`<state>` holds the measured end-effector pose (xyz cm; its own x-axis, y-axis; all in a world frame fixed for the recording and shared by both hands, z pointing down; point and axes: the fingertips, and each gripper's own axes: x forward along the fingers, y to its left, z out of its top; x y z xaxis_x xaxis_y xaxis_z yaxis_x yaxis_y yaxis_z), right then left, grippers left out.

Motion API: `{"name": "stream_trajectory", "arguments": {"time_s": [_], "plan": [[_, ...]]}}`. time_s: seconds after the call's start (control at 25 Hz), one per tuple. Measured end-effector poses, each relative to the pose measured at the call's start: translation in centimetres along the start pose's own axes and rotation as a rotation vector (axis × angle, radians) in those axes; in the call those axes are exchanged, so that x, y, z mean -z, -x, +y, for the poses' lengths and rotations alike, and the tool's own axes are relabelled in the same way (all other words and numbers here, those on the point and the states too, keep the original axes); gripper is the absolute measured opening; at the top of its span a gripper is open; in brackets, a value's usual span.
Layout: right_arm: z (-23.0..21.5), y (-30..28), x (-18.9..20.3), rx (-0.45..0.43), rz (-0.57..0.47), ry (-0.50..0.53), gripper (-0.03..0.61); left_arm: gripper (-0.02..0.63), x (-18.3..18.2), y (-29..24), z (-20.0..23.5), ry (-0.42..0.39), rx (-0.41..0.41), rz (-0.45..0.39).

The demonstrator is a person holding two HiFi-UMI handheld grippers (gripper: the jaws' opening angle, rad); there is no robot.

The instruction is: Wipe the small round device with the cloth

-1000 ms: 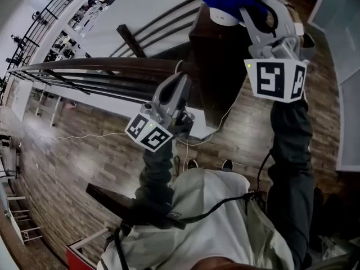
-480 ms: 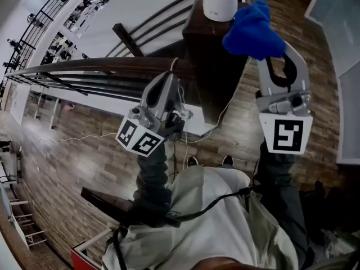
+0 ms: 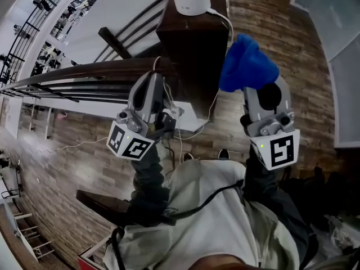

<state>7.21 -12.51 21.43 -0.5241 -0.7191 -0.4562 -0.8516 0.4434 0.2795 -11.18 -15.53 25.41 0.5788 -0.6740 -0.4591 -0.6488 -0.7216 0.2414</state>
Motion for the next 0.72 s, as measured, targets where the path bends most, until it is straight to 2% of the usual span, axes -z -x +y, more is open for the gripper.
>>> {"name": "stream_trajectory", "arguments": {"time_s": [0.24,0.72], "plan": [[1.7,0.4,1.3,-0.044,0.045,-0.023,0.018,0.005,0.1,-0.3,-1.5,0.008,0.025,-0.007],[2.5,0.8,2.8,-0.088,0.074,-0.051,0.018,0.005,0.6,-0.6,-2.6,0.007,0.030,-0.010]]}}
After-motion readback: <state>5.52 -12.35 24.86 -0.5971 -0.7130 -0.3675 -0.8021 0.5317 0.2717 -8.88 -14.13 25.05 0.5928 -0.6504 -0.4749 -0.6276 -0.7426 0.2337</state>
